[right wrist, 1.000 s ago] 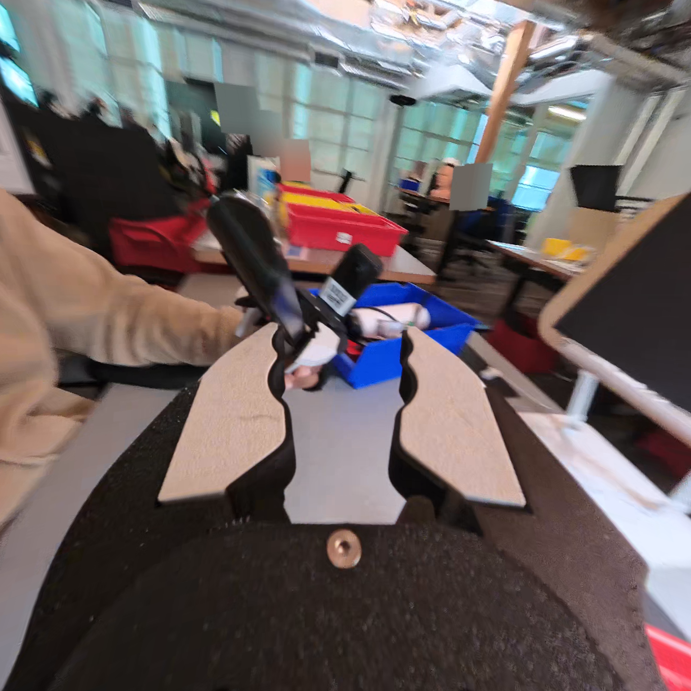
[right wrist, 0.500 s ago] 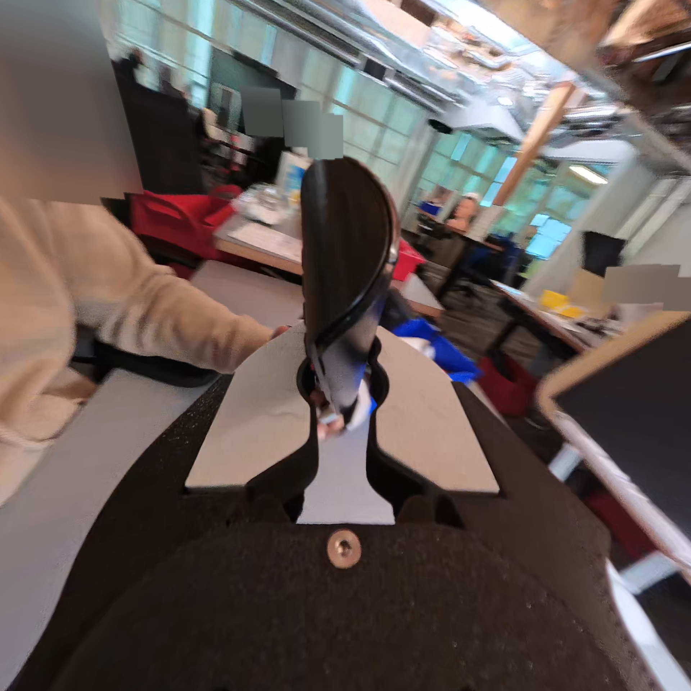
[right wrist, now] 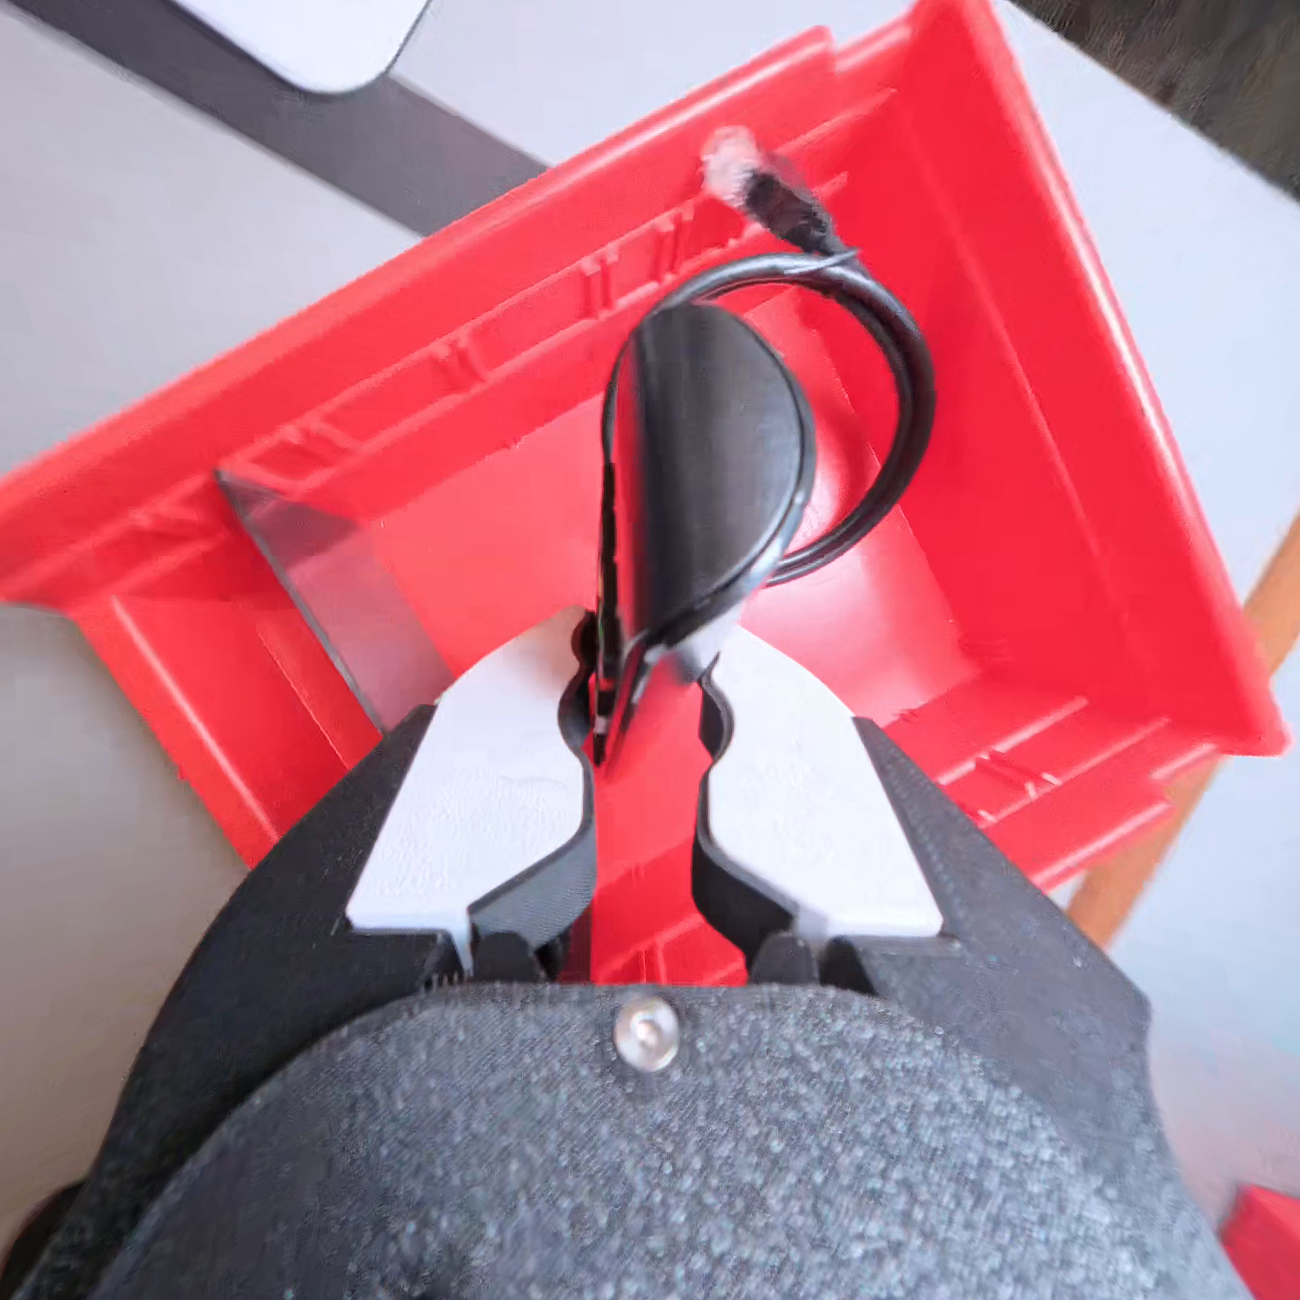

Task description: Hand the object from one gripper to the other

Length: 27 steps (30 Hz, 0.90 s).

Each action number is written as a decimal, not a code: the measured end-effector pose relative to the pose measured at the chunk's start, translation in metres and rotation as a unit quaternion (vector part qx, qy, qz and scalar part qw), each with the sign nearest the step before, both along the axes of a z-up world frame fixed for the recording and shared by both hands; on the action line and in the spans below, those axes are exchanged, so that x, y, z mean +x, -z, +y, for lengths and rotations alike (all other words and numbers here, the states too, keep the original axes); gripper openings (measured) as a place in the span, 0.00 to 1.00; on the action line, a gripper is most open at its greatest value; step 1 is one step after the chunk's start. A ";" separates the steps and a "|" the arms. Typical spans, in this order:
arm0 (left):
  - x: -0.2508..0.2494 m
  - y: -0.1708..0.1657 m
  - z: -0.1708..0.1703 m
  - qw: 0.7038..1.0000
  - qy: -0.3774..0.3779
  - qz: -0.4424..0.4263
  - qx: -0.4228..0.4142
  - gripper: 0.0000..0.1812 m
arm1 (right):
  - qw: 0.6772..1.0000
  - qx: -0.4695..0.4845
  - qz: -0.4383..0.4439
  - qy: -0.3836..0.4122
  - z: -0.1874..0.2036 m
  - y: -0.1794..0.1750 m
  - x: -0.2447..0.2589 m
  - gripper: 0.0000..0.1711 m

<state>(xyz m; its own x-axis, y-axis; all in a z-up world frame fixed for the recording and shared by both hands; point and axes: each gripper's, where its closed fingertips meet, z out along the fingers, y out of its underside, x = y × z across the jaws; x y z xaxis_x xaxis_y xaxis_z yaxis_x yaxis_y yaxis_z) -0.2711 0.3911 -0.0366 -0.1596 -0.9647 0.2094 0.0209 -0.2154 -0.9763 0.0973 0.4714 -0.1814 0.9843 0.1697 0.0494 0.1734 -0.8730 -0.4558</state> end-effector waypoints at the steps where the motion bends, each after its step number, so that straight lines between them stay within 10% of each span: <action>1: 0.000 0.001 0.001 1.000 -0.003 0.003 0.003 0.20 | 0.999 0.003 0.027 0.016 0.005 0.001 0.004 0.16; 14: -0.006 0.009 0.026 0.997 -0.059 0.039 0.010 0.20 | 0.969 0.243 -0.034 0.039 0.022 -0.093 0.054 0.31; 22: -0.045 -0.010 0.071 0.970 -0.218 0.045 0.096 0.24 | 0.869 0.488 0.040 -0.067 -0.032 -0.166 -0.084 0.17; 27: -0.096 -0.026 0.105 0.939 -0.318 0.028 0.128 0.00 | 0.819 0.549 0.122 -0.112 -0.075 -0.133 -0.184 0.00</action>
